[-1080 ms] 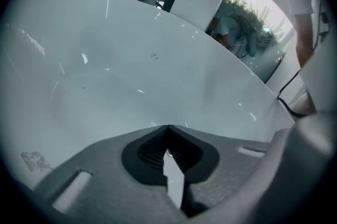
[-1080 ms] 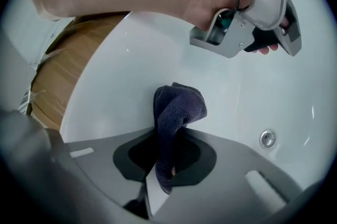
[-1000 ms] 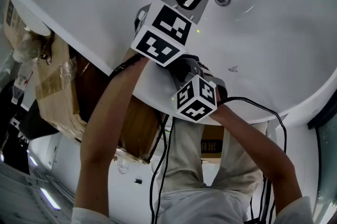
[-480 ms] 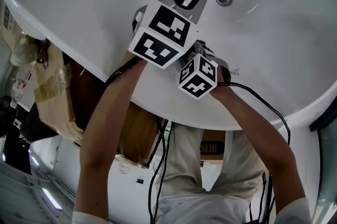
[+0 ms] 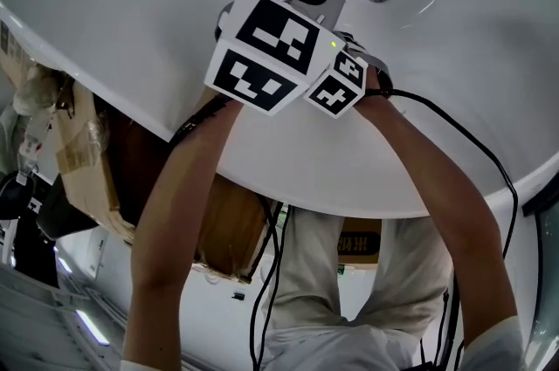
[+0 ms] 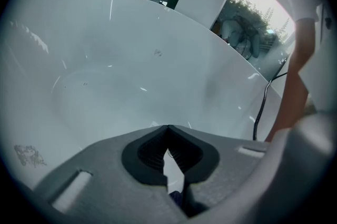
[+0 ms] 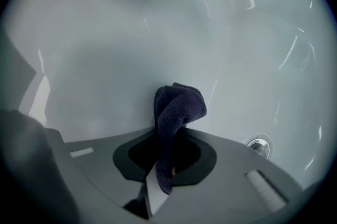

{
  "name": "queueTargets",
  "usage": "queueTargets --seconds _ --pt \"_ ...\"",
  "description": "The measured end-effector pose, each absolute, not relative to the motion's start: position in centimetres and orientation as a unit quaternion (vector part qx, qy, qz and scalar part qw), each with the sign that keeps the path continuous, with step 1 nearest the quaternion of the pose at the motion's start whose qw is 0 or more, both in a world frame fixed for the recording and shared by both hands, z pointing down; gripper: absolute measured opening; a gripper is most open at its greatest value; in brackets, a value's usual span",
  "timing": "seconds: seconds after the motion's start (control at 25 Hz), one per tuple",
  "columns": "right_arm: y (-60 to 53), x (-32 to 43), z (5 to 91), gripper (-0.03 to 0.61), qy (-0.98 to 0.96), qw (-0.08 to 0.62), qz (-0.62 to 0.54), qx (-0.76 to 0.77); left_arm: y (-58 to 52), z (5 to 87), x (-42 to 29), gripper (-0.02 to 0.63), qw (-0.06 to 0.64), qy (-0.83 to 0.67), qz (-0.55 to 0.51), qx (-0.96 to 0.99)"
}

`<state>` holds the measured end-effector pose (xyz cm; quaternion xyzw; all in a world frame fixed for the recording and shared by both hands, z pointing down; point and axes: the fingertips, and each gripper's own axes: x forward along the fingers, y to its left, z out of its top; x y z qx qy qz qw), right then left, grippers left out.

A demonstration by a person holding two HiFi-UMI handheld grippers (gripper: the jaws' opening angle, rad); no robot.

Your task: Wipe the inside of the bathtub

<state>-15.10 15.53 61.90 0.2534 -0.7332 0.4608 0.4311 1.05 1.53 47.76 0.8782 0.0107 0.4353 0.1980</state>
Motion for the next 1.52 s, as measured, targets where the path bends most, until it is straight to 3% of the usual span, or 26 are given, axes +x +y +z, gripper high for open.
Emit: queueTargets --seconds 0.28,0.6,1.04,1.52 --pt "16.0 -12.6 67.0 0.048 -0.722 0.484 0.446 0.212 1.9 47.8 1.3 -0.002 0.188 0.018 0.433 0.881" --pt "14.9 -8.7 67.8 0.049 -0.727 0.487 0.43 0.225 2.0 46.7 1.4 -0.002 0.169 0.03 0.431 0.886" --pt "12.7 0.7 56.6 0.049 -0.735 0.478 0.404 0.261 3.1 39.4 2.5 -0.002 0.201 -0.038 0.41 0.889" --pt "8.5 3.0 39.6 0.049 -0.766 0.398 0.387 0.323 3.7 26.4 2.9 -0.002 0.211 -0.097 0.388 0.892"
